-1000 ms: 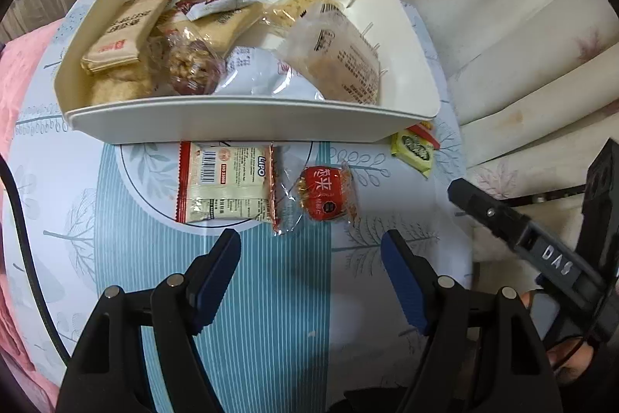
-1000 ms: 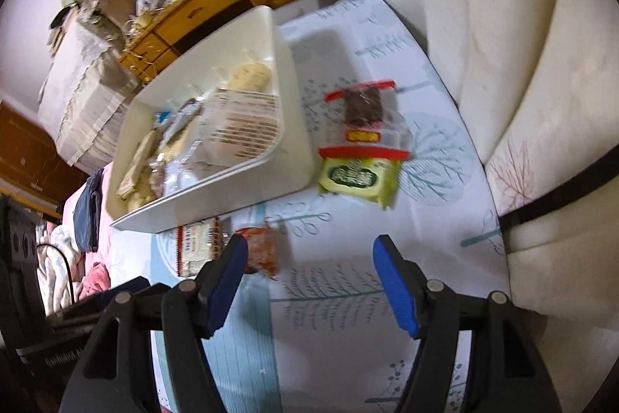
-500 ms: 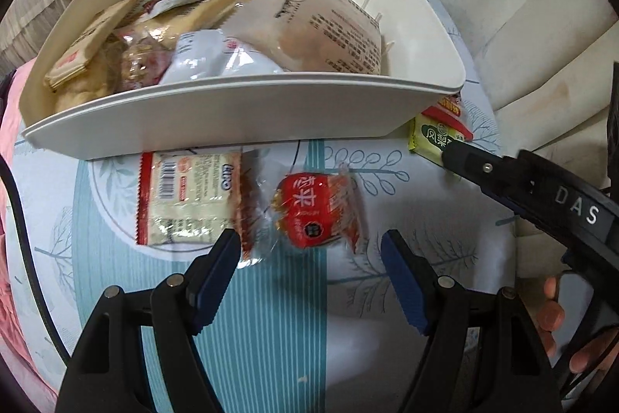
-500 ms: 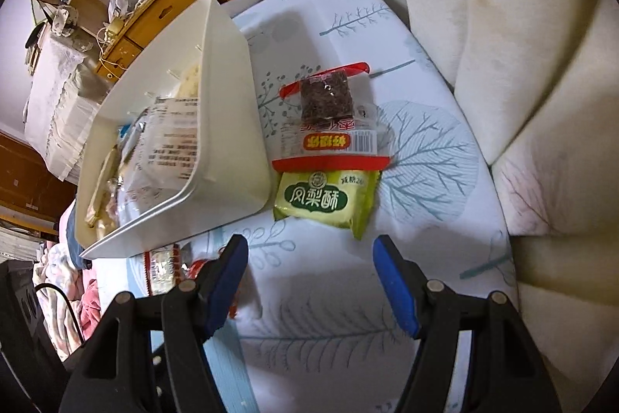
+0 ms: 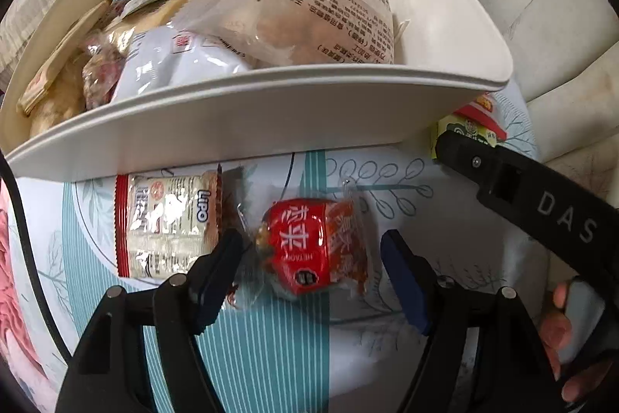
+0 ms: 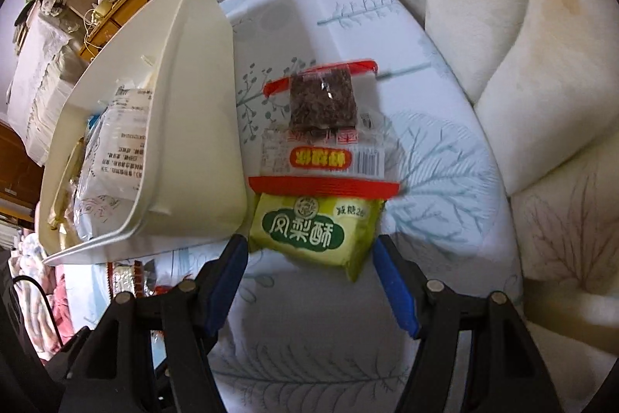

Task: Organize snacks
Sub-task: 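Grasp the red round snack with the left gripper while the right grasps the green pastry pack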

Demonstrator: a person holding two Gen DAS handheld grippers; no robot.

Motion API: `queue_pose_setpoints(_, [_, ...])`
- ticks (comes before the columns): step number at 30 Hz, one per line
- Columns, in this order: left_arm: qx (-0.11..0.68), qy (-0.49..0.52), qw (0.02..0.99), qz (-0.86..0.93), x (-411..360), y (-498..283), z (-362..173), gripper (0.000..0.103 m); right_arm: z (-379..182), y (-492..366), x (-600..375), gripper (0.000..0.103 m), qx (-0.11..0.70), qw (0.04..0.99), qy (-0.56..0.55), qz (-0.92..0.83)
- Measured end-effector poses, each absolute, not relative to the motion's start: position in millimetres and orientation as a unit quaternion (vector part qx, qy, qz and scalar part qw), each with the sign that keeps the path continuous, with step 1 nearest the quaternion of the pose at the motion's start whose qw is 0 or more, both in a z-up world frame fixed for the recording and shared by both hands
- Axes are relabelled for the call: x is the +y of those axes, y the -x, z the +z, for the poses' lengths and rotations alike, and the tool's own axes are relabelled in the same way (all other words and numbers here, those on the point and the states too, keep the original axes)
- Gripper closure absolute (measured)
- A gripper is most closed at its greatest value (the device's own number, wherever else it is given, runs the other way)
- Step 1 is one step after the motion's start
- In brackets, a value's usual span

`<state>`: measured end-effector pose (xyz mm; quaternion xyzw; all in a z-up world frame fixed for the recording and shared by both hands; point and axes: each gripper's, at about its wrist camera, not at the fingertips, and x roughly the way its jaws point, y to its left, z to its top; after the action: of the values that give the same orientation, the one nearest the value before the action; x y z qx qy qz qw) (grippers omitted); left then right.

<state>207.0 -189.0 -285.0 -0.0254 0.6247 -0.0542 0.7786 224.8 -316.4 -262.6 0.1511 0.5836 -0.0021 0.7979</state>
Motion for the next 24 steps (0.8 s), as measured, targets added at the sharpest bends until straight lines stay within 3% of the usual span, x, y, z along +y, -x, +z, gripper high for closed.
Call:
queue_pose_setpoints(6, [0.622, 0.014, 0.782, -0.026, -193, -215, -291, 0.038, -264, -230, -312, 0.037, 0.578, 0.804, -0.138, 0.002])
queue_pose_setpoints(13, [0.626, 0.004, 0.779, -0.031, -189, -217, -293, 0.039, -263, -232, -313, 0.048, 0.573, 0.810, -0.129, 0.002])
queue_pose_setpoints(15, [0.627, 0.005, 0.778, -0.033, -185, -219, -292, 0.041, -263, -234, -312, 0.057, 0.573, 0.810, -0.129, 0.002])
queue_pose_setpoints(19, [0.630, 0.004, 0.776, -0.034, -180, -218, -291, 0.043, -263, -235, -318, 0.087, 0.575, 0.809, -0.121, -0.007])
queue_pose_setpoints(24, [0.630, 0.015, 0.776, -0.035, -172, -213, -288, 0.048, -265, -234, -327, 0.098, 0.577, 0.805, -0.139, -0.001])
